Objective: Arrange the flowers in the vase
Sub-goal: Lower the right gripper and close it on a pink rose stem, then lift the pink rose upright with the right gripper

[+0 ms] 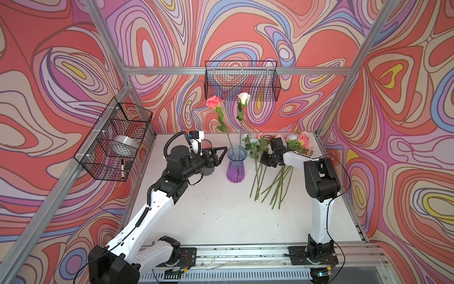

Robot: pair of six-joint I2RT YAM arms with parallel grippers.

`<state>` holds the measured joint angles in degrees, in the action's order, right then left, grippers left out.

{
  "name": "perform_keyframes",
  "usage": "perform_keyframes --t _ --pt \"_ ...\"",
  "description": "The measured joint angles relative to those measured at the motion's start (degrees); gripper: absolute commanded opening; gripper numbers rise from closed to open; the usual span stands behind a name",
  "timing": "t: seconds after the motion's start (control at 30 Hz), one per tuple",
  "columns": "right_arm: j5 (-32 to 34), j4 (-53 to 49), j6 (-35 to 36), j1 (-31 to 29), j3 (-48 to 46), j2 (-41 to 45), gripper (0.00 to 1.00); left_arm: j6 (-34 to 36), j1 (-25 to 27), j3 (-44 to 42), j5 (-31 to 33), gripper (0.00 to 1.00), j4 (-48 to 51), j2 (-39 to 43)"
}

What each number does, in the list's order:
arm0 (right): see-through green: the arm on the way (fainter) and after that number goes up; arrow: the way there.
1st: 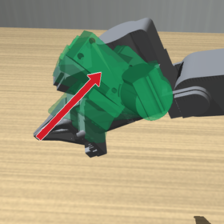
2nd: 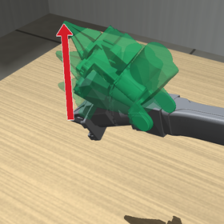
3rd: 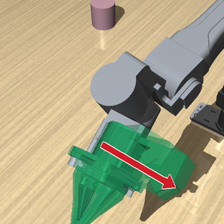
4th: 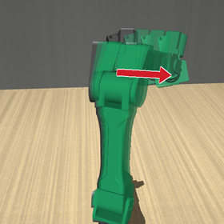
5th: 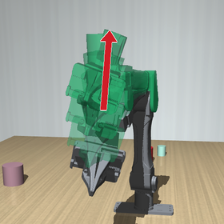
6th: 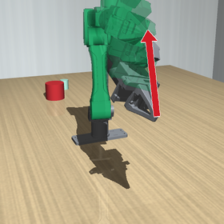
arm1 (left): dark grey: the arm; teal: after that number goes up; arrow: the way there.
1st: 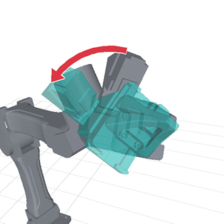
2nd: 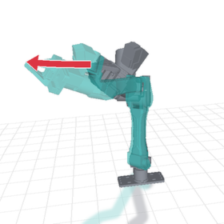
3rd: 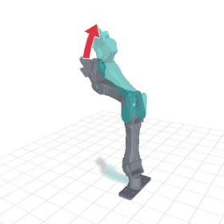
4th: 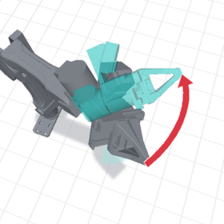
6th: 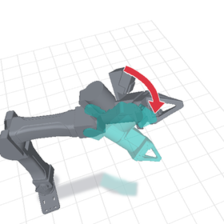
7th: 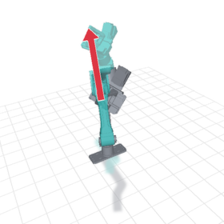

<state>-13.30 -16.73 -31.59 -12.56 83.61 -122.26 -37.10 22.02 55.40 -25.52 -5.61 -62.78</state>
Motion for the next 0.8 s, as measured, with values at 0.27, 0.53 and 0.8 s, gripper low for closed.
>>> perform_keyframes --t 0.27,0.53,0.8 --pt "5.03 -1.4 1.53 -1.36 -1.57 6.51 0.0 -0.02 0.0 0.0 -0.04 0.77 -0.02 0.07" --pt "9.4 -1.75 3.85 -2.49 -3.63 16.72 0.0 0.0 0.0 0.0 -0.2 0.77 -0.15 0.11" --pt "11.45 -2.64 5.25 -2.47 -5.68 19.96 0.0 0.0 0.0 0.0 -0.24 0.77 -0.15 0.11"
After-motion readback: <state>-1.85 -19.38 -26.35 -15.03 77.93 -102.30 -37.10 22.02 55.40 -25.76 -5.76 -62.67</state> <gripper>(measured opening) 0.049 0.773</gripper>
